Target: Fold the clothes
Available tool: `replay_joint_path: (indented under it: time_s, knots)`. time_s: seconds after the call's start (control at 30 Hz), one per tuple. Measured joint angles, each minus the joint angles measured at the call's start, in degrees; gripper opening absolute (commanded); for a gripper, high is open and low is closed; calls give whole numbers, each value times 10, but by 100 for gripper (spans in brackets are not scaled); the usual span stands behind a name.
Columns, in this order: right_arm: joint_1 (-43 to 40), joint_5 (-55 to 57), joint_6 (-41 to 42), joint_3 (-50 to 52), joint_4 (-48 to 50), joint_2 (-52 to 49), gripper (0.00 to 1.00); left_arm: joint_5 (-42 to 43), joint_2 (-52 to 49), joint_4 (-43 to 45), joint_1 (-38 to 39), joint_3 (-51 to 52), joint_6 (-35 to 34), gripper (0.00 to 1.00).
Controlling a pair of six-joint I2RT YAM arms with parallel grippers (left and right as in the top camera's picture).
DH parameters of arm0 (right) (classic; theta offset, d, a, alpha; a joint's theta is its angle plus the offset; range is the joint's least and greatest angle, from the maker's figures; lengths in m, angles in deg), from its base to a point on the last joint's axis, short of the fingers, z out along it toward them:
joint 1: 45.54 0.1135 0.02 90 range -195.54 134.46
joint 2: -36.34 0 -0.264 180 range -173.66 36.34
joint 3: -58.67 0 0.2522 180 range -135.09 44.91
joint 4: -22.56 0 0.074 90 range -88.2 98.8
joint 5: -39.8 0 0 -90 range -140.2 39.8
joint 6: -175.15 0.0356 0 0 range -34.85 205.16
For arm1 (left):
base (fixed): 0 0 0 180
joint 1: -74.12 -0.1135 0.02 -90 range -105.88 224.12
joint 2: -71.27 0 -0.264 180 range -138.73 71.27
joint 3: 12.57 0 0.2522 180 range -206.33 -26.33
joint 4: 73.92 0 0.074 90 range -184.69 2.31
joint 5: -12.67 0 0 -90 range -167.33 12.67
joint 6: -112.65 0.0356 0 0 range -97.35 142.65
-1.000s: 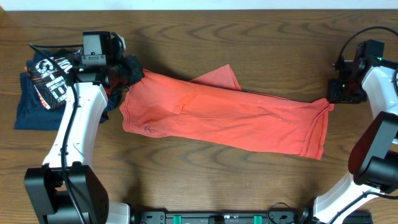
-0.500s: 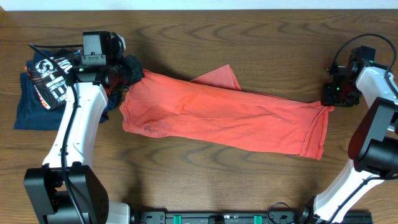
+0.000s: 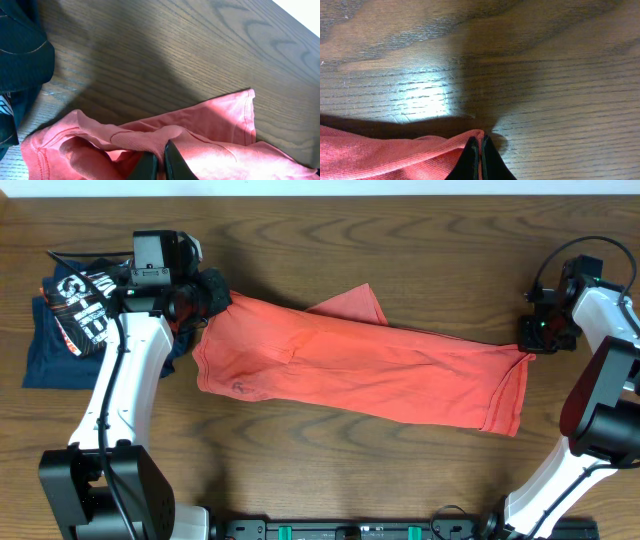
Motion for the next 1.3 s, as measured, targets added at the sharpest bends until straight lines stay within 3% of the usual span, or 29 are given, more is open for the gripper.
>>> replay_joint_path:
  time_s: [0.27,0.47,0.87,1.3]
  knots:
    - [0,0,7,-1,-9,0,1,0,0,1,0,0,0,6]
    - [0,-1,25,-50,-82,21,1,0,3,6,0,0,0,6]
    - [-2,-1,64,-150,-105,279,1,7,174,9,-30,-1,-22,6]
    - [-58,0,79,-151,-83,463,1,198,301,87,-141,-2,-96,6]
